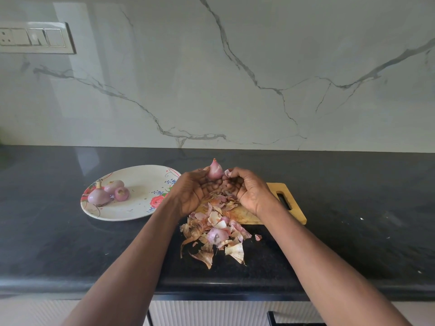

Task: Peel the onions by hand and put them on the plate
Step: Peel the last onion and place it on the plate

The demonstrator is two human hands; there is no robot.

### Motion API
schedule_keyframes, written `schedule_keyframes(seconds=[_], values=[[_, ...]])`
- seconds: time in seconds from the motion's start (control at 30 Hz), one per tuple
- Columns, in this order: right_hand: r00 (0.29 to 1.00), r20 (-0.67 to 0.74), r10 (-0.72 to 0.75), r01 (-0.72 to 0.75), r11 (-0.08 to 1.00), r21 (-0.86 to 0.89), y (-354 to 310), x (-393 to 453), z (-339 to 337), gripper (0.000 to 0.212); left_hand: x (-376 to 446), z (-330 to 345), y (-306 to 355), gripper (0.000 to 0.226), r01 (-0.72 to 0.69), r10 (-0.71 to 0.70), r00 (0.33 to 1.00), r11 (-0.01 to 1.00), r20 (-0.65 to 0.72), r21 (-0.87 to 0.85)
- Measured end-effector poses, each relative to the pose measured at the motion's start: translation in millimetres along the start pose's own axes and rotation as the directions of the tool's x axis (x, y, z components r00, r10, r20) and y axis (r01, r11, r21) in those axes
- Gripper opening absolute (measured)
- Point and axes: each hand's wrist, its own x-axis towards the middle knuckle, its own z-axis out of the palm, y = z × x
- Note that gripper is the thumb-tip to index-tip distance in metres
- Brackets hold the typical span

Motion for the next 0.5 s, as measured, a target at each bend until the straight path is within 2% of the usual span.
schedule_keyframes(seconds=[0.07,0.13,0.17,0.23,0.27,0.33,0.4,0.5], values=[[0.998,-0.014,-0.058,0.057,0.993,-0.104,-2,2,-1,0.016,1,0,0,0.019,-0.023,0.023,0.999,1.0,-0.04,0.01],[0.984,-0.019,-0.176,0.155,0.909,-0.386,-2,3,-4,0.012,2,-2,0,0.02,-0.058,0.061,0.993,0.998,-0.102,0.025],[0.969,0.005,-0.248,0.206,0.791,-0.576,-2,3,-5,0.011,3,-3,0,0.022,-0.074,0.077,0.989,0.997,-0.128,0.025],[0.921,0.134,-0.365,0.289,0.414,-0.863,3,4,-7,0.012,4,-5,-1,0.026,-0.091,0.093,0.982,0.996,-0.162,0.021],[0.9,0.214,-0.38,0.323,0.252,-0.912,6,3,-7,0.013,4,-7,0,0.027,-0.096,0.098,0.98,0.995,-0.173,0.018],[0.883,0.316,-0.347,0.358,0.064,-0.931,12,3,-7,0.012,5,-9,0,0.027,-0.107,0.106,0.977,0.994,-0.183,0.007],[0.886,0.348,-0.306,0.36,-0.017,-0.933,14,2,-7,0.012,5,-9,1,0.02,-0.115,0.113,0.977,0.993,-0.182,0.002],[0.877,0.337,-0.343,0.368,0.027,-0.93,12,2,-7,0.02,6,-9,0,0.014,-0.124,0.127,0.979,0.992,-0.16,0.032]])
